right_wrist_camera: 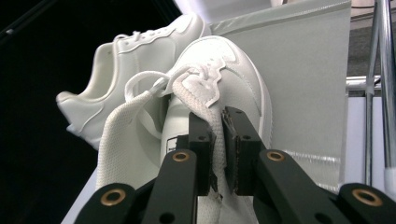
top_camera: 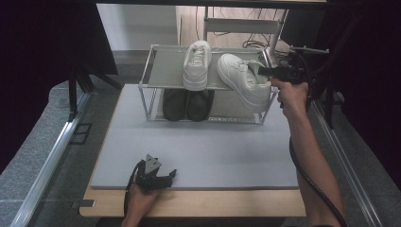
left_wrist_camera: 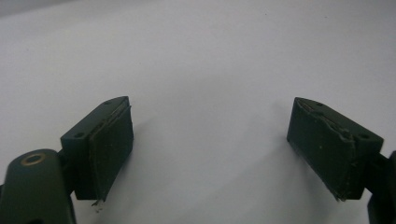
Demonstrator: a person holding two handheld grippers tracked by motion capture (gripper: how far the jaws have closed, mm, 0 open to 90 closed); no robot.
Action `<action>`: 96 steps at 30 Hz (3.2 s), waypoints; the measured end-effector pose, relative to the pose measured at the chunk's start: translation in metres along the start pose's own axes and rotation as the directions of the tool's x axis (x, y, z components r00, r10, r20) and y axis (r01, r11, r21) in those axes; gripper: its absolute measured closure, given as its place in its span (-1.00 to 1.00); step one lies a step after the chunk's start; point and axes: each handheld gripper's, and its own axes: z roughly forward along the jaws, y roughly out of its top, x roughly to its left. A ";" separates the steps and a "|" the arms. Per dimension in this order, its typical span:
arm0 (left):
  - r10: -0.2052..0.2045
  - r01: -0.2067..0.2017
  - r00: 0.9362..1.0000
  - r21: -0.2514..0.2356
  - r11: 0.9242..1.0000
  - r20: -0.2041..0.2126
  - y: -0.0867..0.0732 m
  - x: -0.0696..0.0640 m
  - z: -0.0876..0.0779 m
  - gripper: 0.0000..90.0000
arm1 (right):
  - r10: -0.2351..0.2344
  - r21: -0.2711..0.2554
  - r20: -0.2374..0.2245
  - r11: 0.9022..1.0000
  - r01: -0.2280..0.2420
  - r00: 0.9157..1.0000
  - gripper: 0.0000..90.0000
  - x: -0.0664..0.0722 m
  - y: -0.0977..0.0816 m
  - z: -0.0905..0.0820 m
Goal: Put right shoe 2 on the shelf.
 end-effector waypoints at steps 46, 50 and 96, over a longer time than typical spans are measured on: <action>0.002 -0.002 1.000 -0.002 1.000 -0.002 0.000 0.000 0.000 -0.68 | -0.178 -0.078 -0.002 0.981 0.178 0.984 0.64 -0.017 -0.031 -0.057; 0.002 -0.002 1.000 -0.002 1.000 -0.002 0.000 0.000 0.000 -0.68 | -0.207 -0.074 0.002 0.976 0.206 0.978 0.82 -0.018 -0.047 -0.060; 0.003 -0.003 1.000 -0.001 1.000 -0.001 0.000 0.000 0.000 -0.67 | -0.345 -0.027 -0.056 0.939 0.344 0.937 1.00 0.014 -0.102 -0.025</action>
